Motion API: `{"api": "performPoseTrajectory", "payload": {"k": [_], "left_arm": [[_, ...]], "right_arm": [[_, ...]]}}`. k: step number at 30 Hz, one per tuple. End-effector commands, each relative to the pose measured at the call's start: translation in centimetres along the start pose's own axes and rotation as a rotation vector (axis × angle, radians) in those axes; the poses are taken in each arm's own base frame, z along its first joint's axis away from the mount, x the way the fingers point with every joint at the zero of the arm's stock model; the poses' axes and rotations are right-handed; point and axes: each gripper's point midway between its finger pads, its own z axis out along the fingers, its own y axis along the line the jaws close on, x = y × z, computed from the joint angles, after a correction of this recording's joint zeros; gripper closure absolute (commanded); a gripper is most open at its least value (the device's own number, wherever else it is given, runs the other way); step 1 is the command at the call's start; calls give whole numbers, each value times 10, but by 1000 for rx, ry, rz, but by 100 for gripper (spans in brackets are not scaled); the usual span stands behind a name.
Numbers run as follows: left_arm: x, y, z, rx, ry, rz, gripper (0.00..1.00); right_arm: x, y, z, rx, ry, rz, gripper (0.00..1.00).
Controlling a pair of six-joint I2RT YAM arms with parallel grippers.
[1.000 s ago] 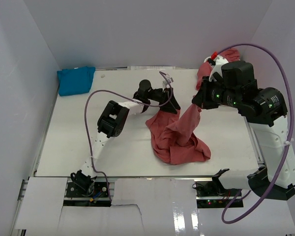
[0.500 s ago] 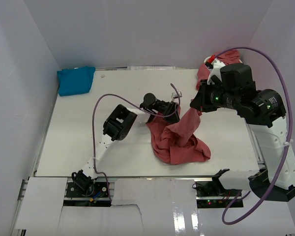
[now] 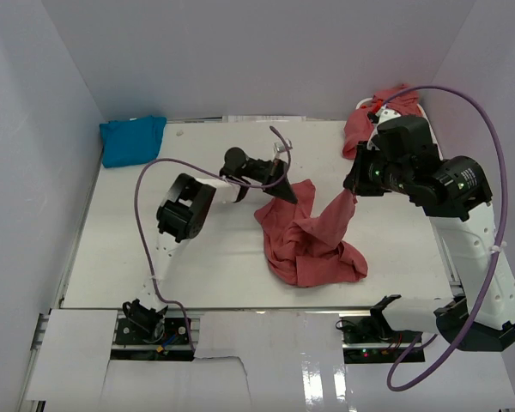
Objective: Fold and stack the t-shirts
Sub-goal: Flatten out the tshirt
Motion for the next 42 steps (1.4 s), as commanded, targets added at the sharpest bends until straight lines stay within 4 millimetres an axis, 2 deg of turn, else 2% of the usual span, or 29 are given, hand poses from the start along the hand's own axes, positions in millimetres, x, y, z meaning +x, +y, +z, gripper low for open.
{"api": "performPoseTrajectory", "payload": {"k": [1,3,4,5,7,8,9,13,14,16,17,18,19,20,22,23,24,26,29,30,31,33,34,37,42], "left_arm": [[-49,-50,-55,-84,-110,410,100],[-62,-54,-66,-125,-153,413,100],[-74,-65,-70,-154,-188,433,100],[-76,-54,-80,-203,-212,383,100],[-92,-56,-88,-291,-277,372,100],[-88,-49,-92,-325,-283,293,100],[-90,-46,-94,-352,-280,333,100],[-88,-31,-98,-414,-292,292,100],[-83,-18,-97,-416,-281,266,100],[-92,-3,-97,-464,-263,306,100],[-79,16,-91,-524,-229,205,100],[-72,40,-90,-574,-200,180,95],[-71,53,-90,-629,-165,219,90],[-69,67,-88,-698,-142,193,80],[-68,75,-86,-728,-133,203,72],[-69,78,-86,-742,-138,198,62],[-66,86,-87,-747,-139,180,59],[-70,88,-86,-741,-148,168,52],[-69,101,-84,-738,-149,144,50],[-76,101,-84,-739,-155,158,50],[-73,110,-84,-746,-152,145,50],[-82,114,-82,-757,-160,165,50],[-80,122,-81,-765,-156,160,49],[-88,127,-75,-771,-157,185,48],[-85,146,-61,-779,-130,212,47]], "right_arm": [[7,-26,-3,117,-16,64,92],[9,-32,-1,136,-12,82,92],[8,-38,0,155,-11,99,92],[10,-42,3,160,2,107,92],[10,-50,9,180,22,120,92],[11,-51,12,174,36,118,92],[11,-52,13,176,39,120,92],[3,-50,4,154,7,116,92],[3,-49,3,149,5,116,92],[6,-47,0,129,9,118,92],[8,-46,0,126,13,123,92],[10,-47,1,126,19,128,92],[12,-47,0,124,18,132,92],[12,-47,0,123,20,133,92],[13,-47,0,122,22,132,92],[12,-47,0,125,21,133,92],[13,-47,1,124,23,133,92],[12,-46,1,121,24,133,92],[13,-46,2,121,28,132,92],[13,-46,2,121,28,133,92],[14,-46,1,120,28,129,92],[15,-47,2,121,33,130,92],[16,-47,2,120,35,130,92],[16,-47,2,118,35,130,92],[17,-47,3,117,41,129,92]]}}
